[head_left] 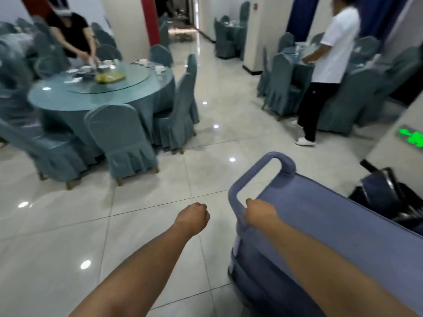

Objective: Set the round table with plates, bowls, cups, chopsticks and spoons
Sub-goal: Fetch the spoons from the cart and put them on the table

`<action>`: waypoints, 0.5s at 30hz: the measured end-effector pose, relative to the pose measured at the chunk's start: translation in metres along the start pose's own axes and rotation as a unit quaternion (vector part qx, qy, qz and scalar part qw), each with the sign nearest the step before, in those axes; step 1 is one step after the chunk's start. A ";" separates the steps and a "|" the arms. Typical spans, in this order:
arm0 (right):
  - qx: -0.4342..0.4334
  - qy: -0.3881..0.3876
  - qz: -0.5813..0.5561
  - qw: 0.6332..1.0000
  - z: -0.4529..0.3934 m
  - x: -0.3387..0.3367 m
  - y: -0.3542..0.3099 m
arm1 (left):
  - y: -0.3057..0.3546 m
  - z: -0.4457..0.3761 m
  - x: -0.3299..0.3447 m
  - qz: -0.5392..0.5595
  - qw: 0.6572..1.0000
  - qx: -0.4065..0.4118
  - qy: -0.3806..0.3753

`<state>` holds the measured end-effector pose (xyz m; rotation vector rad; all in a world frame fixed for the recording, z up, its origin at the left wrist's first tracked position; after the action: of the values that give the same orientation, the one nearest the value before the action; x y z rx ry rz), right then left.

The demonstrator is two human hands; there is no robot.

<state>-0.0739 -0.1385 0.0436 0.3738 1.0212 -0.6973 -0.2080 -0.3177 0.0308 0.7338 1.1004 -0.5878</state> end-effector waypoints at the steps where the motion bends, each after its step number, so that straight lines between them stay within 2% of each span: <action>1: 0.009 -0.007 -0.013 1.000 -0.001 0.002 0.012 | 0.010 -0.006 0.004 -0.004 1.000 0.010 -0.008; 8: 0.043 0.027 -0.093 0.994 -0.015 0.022 0.106 | 0.084 -0.062 0.032 -0.020 0.995 0.064 -0.069; 12: 0.033 0.022 -0.094 0.995 -0.036 0.035 0.129 | 0.106 -0.088 0.049 -0.024 0.991 0.067 -0.114; 15: 0.031 0.003 -0.087 0.996 -0.054 0.050 0.138 | 0.116 -0.099 0.056 -0.002 0.993 0.050 -0.109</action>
<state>0.0024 -0.0232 -0.0305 0.3439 1.0486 -0.8866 -0.1590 -0.1714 -0.0214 0.7345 0.8755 -0.7139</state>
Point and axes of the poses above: each hand's wrist, its own z-axis away from the middle knuckle, its own x-axis out of the palm, y = z × x, the point moved 2 cm from there along -z, towards the middle knuckle, and after that the axes turned 5 degrees about -y, right-handed, at the moved point
